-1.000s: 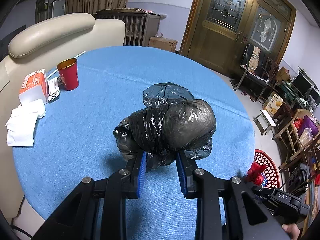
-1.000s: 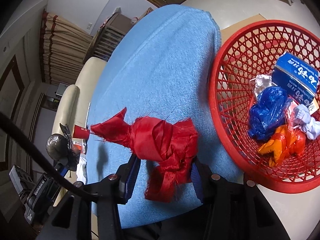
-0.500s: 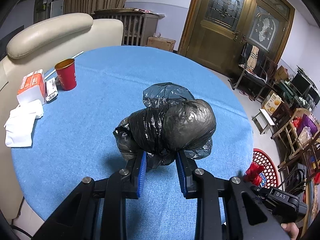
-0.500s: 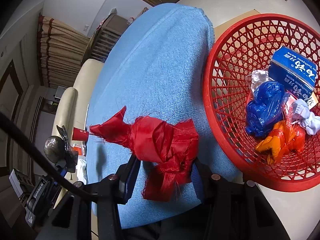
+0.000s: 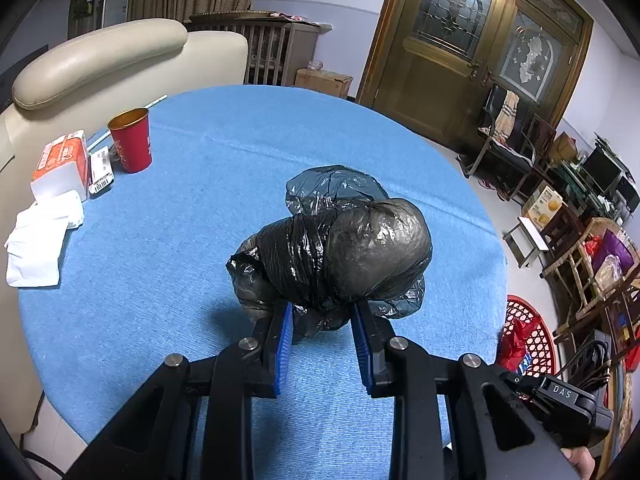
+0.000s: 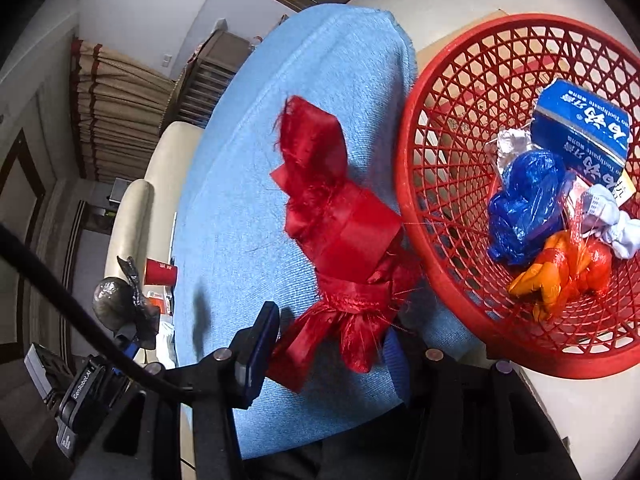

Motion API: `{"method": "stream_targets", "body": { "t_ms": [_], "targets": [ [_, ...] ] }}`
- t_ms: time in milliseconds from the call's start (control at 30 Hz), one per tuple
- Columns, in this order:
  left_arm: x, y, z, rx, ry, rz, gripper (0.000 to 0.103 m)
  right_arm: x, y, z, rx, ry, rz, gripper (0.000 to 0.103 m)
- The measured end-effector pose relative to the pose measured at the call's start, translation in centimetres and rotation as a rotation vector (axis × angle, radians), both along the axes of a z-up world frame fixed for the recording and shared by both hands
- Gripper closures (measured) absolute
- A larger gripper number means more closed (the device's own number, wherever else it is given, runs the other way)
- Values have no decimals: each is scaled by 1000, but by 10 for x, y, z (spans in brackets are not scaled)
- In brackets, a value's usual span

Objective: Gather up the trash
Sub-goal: 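Open the right gripper to drop the red ribbon bag into the wastebasket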

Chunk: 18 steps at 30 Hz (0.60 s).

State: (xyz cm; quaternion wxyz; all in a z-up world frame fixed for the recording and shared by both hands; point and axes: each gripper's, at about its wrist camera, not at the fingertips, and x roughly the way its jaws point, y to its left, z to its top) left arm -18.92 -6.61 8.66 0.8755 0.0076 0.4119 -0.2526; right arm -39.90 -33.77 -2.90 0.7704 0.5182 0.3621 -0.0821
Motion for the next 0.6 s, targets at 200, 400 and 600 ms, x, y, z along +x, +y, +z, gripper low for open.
{"method": "stream_targets", "body": {
  "t_ms": [200,400,600],
  "targets": [
    [-1,-10,-1,-2,1,-35,74,-2,-1,14,-70,-9,-7,49],
    [-16,-46,-2,5,-4,-154,75,-25,-21,47,-223,-37,-107,50],
    [-30,-87,-6,25,-17,-257,75,-54,-56,43,-245,12,-188,51]
  ]
}}
